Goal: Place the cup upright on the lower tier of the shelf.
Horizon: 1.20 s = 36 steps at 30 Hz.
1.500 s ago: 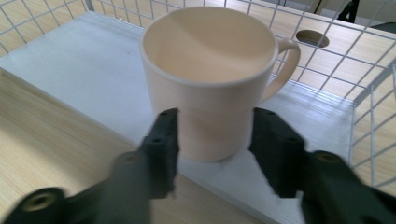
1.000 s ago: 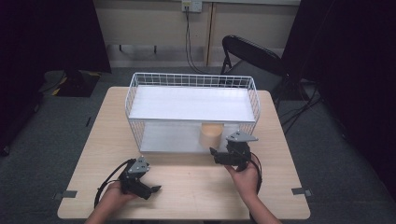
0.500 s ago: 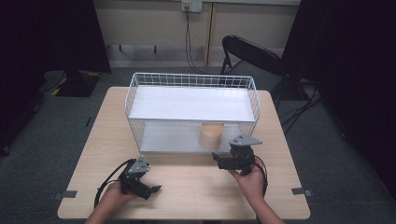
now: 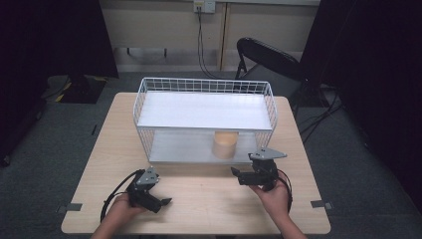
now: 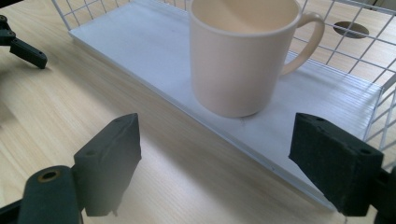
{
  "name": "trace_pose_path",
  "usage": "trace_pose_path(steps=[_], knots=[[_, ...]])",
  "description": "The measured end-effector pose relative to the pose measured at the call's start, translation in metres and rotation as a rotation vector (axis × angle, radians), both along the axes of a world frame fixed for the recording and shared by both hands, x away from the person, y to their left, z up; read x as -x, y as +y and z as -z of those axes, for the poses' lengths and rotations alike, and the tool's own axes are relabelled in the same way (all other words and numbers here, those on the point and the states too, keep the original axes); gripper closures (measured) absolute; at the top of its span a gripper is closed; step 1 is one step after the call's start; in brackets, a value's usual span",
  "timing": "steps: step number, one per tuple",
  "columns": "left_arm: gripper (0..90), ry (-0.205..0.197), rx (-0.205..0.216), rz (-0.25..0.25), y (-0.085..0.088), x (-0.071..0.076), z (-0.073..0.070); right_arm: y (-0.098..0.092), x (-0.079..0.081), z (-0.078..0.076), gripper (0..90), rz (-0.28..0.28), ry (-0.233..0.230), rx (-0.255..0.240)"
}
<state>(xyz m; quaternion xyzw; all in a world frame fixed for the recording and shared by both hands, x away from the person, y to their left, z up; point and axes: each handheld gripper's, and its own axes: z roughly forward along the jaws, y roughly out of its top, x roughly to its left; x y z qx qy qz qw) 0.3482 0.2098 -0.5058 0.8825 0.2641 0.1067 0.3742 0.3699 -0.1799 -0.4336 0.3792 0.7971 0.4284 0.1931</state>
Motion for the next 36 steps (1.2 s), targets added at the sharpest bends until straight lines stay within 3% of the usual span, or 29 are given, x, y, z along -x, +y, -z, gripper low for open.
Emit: trace_pose_path(steps=[12,24,36], knots=[[0.0,0.0,0.0,0.0,0.0,0.0,0.0,-0.021,0.005,0.002,15.5,0.009,0.008,-0.035],[0.0,0.0,0.0,0.0,0.0,0.0,0.0,-0.034,0.012,0.003,15.4,-0.036,0.008,-0.034],[0.0,0.0,0.0,0.0,0.0,0.0,0.0,-0.052,0.017,0.006,15.5,-0.035,0.005,-0.018]])
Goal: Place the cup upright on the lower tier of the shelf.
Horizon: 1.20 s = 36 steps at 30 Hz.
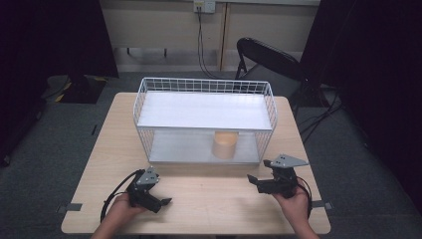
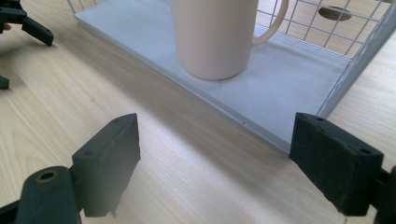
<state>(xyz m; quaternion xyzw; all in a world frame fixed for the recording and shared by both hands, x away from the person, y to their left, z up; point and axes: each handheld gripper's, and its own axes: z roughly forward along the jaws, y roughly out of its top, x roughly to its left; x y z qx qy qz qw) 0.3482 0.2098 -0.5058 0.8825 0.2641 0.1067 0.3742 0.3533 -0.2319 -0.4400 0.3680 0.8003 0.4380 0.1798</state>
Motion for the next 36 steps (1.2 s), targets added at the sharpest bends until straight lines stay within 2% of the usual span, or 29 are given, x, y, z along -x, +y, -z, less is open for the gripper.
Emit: trace_pose_path(steps=[5,20,36], knots=[[0.0,0.0,0.0,0.0,0.0,0.0,0.0,-0.007,0.003,0.002,15.6,0.004,-0.007,0.002],[0.0,0.0,0.0,0.0,0.0,0.0,0.0,-0.025,0.008,0.01,15.9,-0.005,-0.008,0.053],[0.0,0.0,0.0,0.0,0.0,0.0,0.0,-0.044,0.014,0.027,15.8,0.002,0.008,0.079]])
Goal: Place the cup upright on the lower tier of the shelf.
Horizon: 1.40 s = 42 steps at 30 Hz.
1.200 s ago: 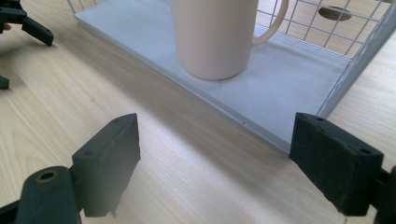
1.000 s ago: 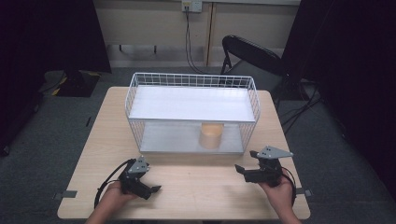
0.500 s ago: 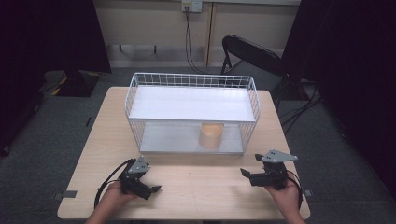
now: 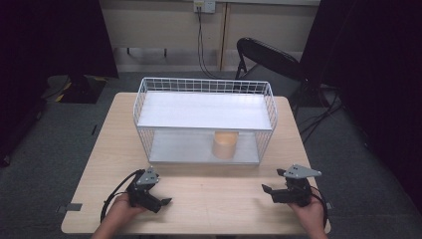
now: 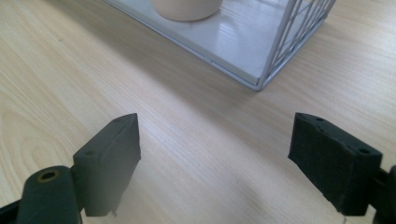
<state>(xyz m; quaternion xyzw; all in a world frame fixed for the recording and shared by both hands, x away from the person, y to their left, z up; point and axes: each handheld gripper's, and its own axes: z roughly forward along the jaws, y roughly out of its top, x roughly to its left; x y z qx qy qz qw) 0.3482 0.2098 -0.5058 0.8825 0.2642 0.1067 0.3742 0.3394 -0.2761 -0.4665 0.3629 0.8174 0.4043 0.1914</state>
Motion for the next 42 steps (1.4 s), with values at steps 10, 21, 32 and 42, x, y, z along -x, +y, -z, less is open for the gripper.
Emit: trace_pose_path(steps=[10,21,32,42], knots=[[0.0,0.0,0.0,0.0,0.0,0.0,0.0,-0.01,0.002,0.013,16.2,-0.003,0.016,0.022],[0.0,0.0,0.0,0.0,0.0,0.0,0.0,-0.016,0.005,0.021,16.2,-0.006,0.031,0.044],[0.0,0.0,0.0,0.0,0.0,0.0,0.0,-0.022,0.003,0.028,16.3,-0.007,0.039,0.072],[0.0,0.0,0.0,0.0,0.0,0.0,0.0,-0.024,-0.001,0.035,15.9,-0.007,0.04,0.085]])
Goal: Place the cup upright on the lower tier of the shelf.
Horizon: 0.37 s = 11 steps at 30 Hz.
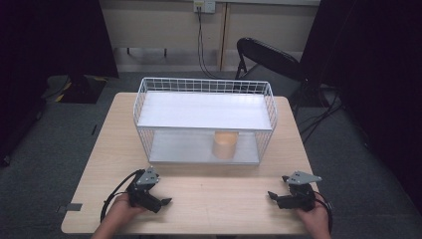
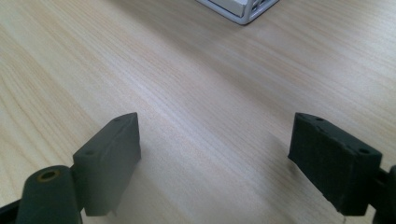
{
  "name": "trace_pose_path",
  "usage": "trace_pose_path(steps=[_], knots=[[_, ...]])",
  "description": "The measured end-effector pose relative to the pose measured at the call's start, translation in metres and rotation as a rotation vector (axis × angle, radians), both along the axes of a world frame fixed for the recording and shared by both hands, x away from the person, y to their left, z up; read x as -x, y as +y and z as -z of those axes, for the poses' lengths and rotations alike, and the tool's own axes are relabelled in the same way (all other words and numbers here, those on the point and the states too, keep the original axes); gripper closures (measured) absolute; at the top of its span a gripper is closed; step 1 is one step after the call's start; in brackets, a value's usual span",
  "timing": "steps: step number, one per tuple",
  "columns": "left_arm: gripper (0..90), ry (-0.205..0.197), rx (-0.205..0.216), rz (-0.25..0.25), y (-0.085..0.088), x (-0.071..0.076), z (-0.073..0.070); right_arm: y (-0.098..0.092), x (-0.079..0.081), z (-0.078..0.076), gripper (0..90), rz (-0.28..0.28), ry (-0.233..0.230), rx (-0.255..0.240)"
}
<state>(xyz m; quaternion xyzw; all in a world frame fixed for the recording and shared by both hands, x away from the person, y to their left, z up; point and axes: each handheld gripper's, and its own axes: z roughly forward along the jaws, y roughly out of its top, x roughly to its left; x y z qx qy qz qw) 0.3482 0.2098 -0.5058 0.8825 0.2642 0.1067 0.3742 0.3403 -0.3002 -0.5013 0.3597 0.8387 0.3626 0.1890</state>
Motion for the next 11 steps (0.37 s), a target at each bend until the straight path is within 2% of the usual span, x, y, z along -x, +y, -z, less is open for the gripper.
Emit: trace_pose_path(steps=[8,9,11], knots=[[0.0,0.0,-0.002,-0.001,0.0005,0.0002,-0.0001,-0.0005,-0.0017,0.0007,15.6,-0.009,0.004,-0.008],[0.0,0.007,-0.009,-0.009,0.0017,0.0008,-0.0011,-0.0012,-0.0029,0.0008,15.6,-0.004,0.025,-0.018],[0.7,0.01,-0.015,-0.018,0.0025,0.0012,-0.0026,-0.0017,-0.0036,0.0011,15.3,0.0,0.036,-0.027]])
